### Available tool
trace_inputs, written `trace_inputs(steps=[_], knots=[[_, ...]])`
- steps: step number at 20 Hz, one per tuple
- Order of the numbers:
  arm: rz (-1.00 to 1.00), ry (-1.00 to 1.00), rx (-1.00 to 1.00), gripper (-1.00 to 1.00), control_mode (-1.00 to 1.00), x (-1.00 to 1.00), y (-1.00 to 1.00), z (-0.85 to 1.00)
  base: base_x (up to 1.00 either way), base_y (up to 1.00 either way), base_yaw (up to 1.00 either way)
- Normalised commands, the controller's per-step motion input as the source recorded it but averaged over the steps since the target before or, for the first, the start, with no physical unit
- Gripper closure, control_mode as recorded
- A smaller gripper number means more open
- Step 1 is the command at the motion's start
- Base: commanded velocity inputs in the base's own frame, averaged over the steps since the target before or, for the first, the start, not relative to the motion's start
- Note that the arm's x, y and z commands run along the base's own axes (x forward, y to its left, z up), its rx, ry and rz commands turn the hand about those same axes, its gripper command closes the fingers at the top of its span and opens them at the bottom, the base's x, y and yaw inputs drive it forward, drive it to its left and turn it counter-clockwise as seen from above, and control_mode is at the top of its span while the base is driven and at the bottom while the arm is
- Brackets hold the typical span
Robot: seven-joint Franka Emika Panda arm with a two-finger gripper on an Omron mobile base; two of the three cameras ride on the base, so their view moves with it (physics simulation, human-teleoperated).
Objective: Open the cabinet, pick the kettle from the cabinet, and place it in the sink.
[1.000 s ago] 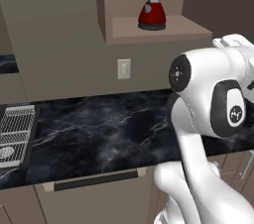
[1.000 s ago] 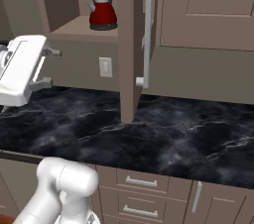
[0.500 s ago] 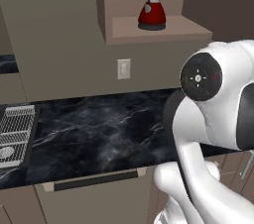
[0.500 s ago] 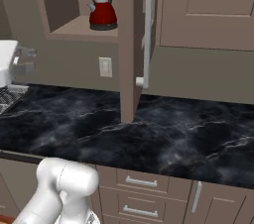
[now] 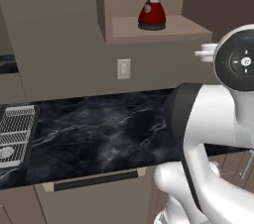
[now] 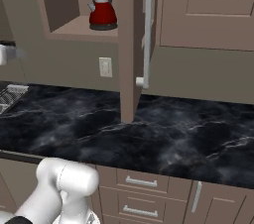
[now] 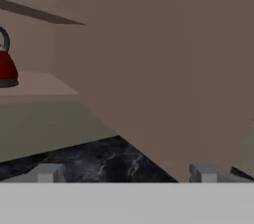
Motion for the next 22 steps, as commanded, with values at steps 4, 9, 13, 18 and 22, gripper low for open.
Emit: trace_inputs(steps=[4, 9, 13, 18, 22], knots=[[0.16, 0.05, 0.00, -1.00, -1.00, 0.11, 0.15, 0.15, 0.00, 0.00, 0.00], [0.10, 0.01, 0.00, -1.00, -1.00, 0.16, 0.13, 0.06, 0.00, 0.00, 0.00], [0.05, -0.02, 0.00, -1.00, -1.00, 0.30, 0.15, 0.00, 0.00, 0.00, 0.00], [0.01, -0.01, 0.04, -1.00, -1.00, 0.40, 0.17, 0.00, 0.00, 0.00, 0.00], [0.00, 0.00, 0.11, -1.00, -1.00, 0.43, 0.06, 0.00, 0.00, 0.00, 0.00]])
